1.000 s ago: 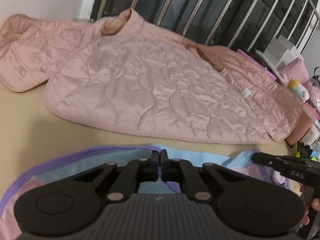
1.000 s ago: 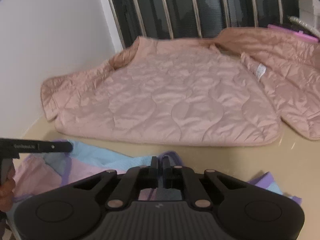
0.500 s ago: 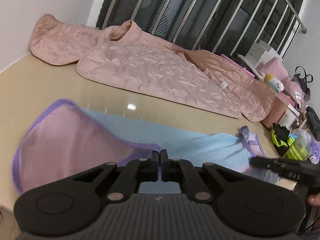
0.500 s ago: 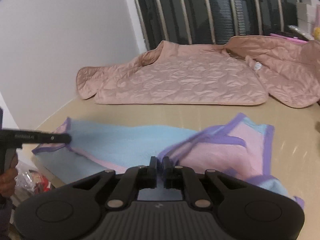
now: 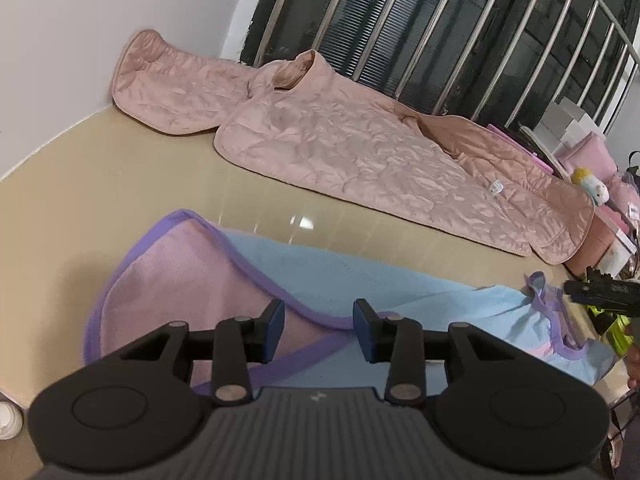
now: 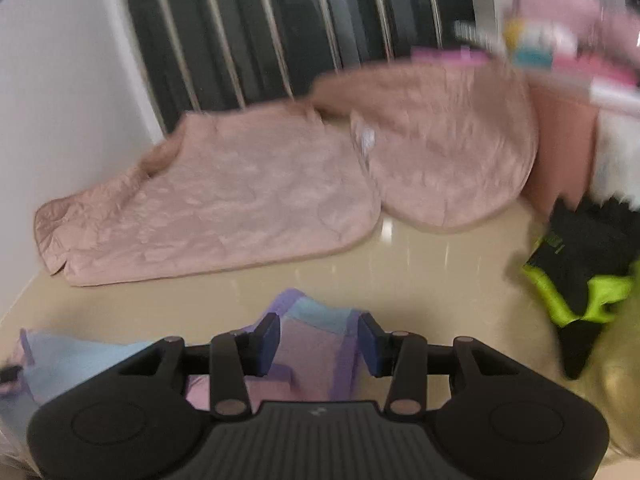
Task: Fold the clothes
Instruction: 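Fold the garment over again with both tools and press it flat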
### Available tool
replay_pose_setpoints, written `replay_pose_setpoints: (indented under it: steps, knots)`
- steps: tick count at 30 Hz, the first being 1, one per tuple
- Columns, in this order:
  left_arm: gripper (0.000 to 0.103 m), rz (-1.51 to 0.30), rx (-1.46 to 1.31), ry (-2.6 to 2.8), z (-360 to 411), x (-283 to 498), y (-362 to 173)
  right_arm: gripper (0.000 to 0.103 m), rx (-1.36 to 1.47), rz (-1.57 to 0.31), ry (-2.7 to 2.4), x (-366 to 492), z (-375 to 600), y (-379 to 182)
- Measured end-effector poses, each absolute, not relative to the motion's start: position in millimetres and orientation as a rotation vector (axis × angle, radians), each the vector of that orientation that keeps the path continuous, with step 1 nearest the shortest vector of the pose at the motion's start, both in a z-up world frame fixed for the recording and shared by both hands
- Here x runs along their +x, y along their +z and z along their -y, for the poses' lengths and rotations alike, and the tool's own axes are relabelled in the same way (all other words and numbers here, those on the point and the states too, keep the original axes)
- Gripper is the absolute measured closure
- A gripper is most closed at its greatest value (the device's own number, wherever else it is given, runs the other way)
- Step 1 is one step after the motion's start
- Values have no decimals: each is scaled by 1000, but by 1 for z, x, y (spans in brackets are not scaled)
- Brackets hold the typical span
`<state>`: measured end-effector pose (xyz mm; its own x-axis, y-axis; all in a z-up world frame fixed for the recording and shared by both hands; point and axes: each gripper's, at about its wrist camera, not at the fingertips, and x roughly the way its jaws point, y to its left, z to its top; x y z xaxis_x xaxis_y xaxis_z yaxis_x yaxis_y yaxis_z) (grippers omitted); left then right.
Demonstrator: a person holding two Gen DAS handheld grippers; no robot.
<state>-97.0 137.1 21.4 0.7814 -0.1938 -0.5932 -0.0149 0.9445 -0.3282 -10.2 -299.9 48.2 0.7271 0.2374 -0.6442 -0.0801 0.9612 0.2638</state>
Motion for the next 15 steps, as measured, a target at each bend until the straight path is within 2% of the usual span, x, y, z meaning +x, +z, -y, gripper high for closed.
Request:
replay_pose_setpoints:
  steps: [5,7,10,15]
  knots:
    - [65,-658,-269,-85,-126,-101,16,63,264,-805,170,27,288,34]
    - [65,-652,-263,-83,-125,-102,16,96,218,-779,150,22,280,34]
    - [65,-653,-285,-84,-130,-101,16,96,151,-740,121,15,268,35]
    - [65,-652,-288,-86,-130,-100,15,96,166,-513,166,-56,278,61]
